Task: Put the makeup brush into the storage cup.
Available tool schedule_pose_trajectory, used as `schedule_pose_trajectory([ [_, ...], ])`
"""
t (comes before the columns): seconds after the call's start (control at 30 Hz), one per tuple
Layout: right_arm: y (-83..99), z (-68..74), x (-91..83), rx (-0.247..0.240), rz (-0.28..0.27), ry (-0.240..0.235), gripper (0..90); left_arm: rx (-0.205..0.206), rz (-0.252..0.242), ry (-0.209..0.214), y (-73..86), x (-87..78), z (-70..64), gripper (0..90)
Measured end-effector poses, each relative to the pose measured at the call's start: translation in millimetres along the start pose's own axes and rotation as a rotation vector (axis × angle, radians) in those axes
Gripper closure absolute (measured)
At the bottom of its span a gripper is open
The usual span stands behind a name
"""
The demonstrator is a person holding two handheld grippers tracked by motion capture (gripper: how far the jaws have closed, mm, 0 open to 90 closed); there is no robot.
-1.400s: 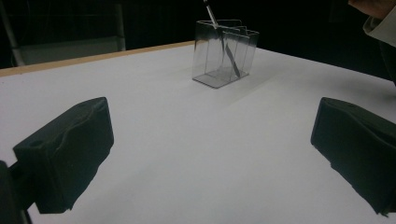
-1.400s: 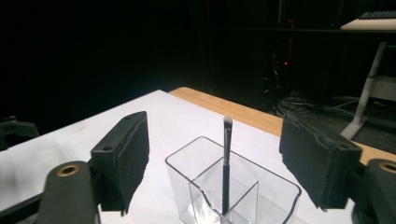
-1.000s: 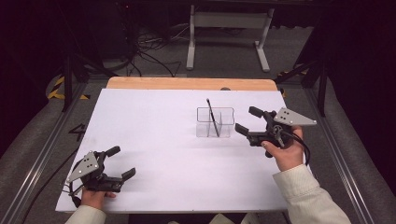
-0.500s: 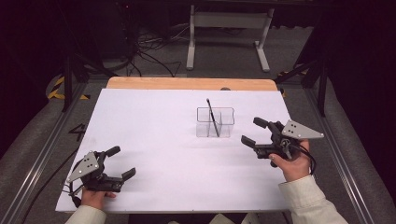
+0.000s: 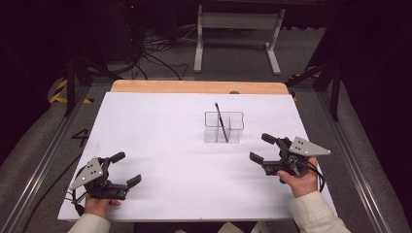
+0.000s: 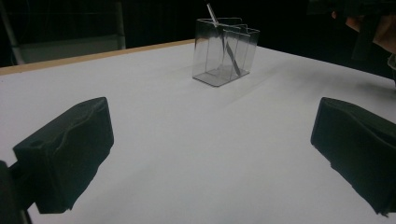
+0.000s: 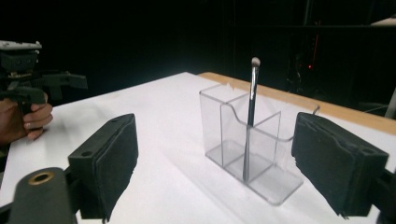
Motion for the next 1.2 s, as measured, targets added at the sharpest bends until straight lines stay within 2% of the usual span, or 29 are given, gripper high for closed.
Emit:
schedule_pose_trajectory([
  [0.3,23.0,3.2,1.9,0.014,0.026,-0.019,15.1,0.001,0.002,0.000,0.0,0.0,0.0,0.0],
  [0.63,42.6,3.1,1.6,0.054,0.015,-0.015,14.3,0.012,-0.002,-0.001,-0.2,-0.1,0.6,0.0],
  [0.7,46.5,3.0,1.2,0.050,0.016,-0.015,14.0,0.004,-0.001,0.000,-0.1,0.0,0.1,0.1],
  [0.8,51.4,2.5,1.2,0.062,0.021,-0.012,13.6,0.014,-0.002,0.000,-0.2,0.0,0.6,0.1],
  [0.9,59.9,1.8,2.2,0.071,0.040,-0.009,12.1,0.004,-0.002,0.002,-0.1,0.1,0.1,0.1],
  [0.93,59.4,2.2,1.7,0.066,0.033,-0.007,12.0,0.013,-0.002,0.002,-0.2,-0.2,0.6,0.1],
  [1.2,59.4,3.5,-0.2,0.053,0.016,0.001,10.3,0.009,-0.002,0.002,-0.1,-0.2,0.4,0.1],
])
Point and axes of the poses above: each handheld gripper's, and its own axes: x roughly forward along the jaws, y roughly out of its underside, z roughly to its left, the point moved 6 cm from there along x, roughly forward along the jaws, and after that the axes turned 8 degrees about x, right-handed, at the moved point
